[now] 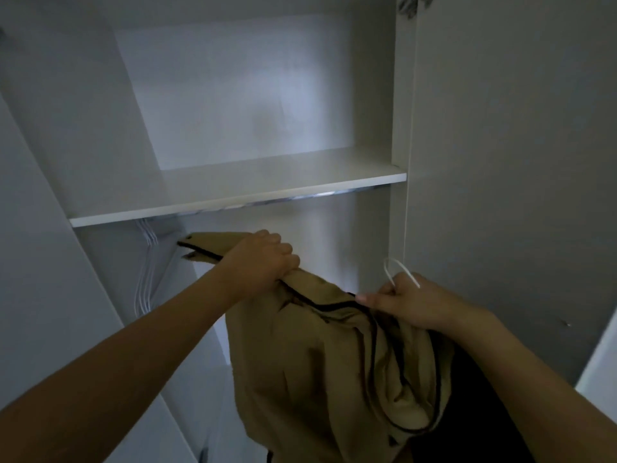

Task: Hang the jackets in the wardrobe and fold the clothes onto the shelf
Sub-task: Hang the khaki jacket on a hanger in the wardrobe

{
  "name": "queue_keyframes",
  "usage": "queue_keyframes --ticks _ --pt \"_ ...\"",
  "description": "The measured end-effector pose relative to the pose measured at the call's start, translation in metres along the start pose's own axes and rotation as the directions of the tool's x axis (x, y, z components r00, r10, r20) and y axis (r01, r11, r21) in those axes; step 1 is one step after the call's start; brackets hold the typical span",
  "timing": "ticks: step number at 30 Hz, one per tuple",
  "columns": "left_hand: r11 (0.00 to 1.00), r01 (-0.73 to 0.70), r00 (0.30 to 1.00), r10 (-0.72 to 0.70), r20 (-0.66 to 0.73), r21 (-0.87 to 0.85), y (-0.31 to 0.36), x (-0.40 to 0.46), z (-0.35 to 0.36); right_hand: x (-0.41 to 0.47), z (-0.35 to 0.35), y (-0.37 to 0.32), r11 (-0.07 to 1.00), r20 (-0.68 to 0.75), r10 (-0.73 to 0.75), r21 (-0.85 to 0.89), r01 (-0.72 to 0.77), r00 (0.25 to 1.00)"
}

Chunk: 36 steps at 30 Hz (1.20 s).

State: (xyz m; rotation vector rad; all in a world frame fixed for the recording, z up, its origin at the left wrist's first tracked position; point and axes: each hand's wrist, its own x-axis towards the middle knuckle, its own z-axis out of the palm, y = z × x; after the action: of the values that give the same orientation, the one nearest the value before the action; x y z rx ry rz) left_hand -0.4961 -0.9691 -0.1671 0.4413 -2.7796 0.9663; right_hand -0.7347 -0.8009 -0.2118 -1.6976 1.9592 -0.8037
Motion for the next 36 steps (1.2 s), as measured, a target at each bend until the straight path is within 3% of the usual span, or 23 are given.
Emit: queue_keyframes --ticks 1,3,5,8,13,17,20,23,28,30,32,36 --pt "0.998 -0.056 0.998 0.056 0.012 0.027 0.004 0.002 -0.002 0.002 0.003 -0.001 0.999 -0.068 -0.03 -0.02 0.029 0.997" --pt "0.997 -0.074 0.997 0.074 0.031 0.0 0.011 0.01 -0.004 0.007 0.013 -0.008 0.99 -0.068 -0.111 -0.09 0.105 0.991" --pt "0.991 -0.038 0.999 0.04 0.008 -0.13 0.014 0.021 -0.007 0.013 0.03 -0.017 0.972 -0.023 -0.173 -0.163 0.167 0.985" --pt "0.948 -0.007 1.0 0.011 0.012 -0.319 0.018 0.028 -0.004 0.022 0.047 -0.017 0.962 -0.067 -0.151 -0.24 0.131 0.986" --pt "0.844 0.308 0.942 -0.204 0.268 -0.439 0.002 -0.001 0.027 0.023 0.034 0.004 0.997 -0.223 -0.06 -0.061 0.048 0.973" --pt "0.777 0.444 0.881 -0.287 0.377 -0.446 -0.009 -0.022 0.043 0.021 0.029 0.02 0.993 -0.207 -0.073 -0.108 0.051 0.976" --pt "0.879 0.353 0.902 -0.229 0.365 -0.321 -0.003 -0.007 0.029 0.017 0.034 0.023 0.976 -0.126 -0.139 -0.184 0.114 0.982" --pt "0.942 0.18 0.932 -0.071 0.355 -0.284 0.006 0.02 0.009 0.016 0.042 0.012 0.979 -0.09 -0.139 -0.159 0.124 0.986" --pt "0.977 0.084 0.874 0.024 0.485 -0.198 0.003 0.032 0.002 0.017 0.023 0.009 0.998 -0.213 -0.058 0.013 0.063 0.975" --pt "0.986 0.064 0.84 0.029 0.542 -0.152 0.001 0.029 0.002 0.014 0.013 0.007 0.996 -0.171 -0.081 -0.058 0.072 0.982" --pt "0.983 0.027 0.85 0.072 0.522 -0.181 0.005 0.032 -0.004 0.015 0.016 0.001 0.965 -0.092 -0.134 -0.237 0.109 0.987" --pt "0.941 -0.015 0.942 0.126 0.311 -0.337 0.027 0.042 -0.021 0.028 0.036 -0.004 0.903 -0.128 -0.184 -0.415 0.116 0.975"
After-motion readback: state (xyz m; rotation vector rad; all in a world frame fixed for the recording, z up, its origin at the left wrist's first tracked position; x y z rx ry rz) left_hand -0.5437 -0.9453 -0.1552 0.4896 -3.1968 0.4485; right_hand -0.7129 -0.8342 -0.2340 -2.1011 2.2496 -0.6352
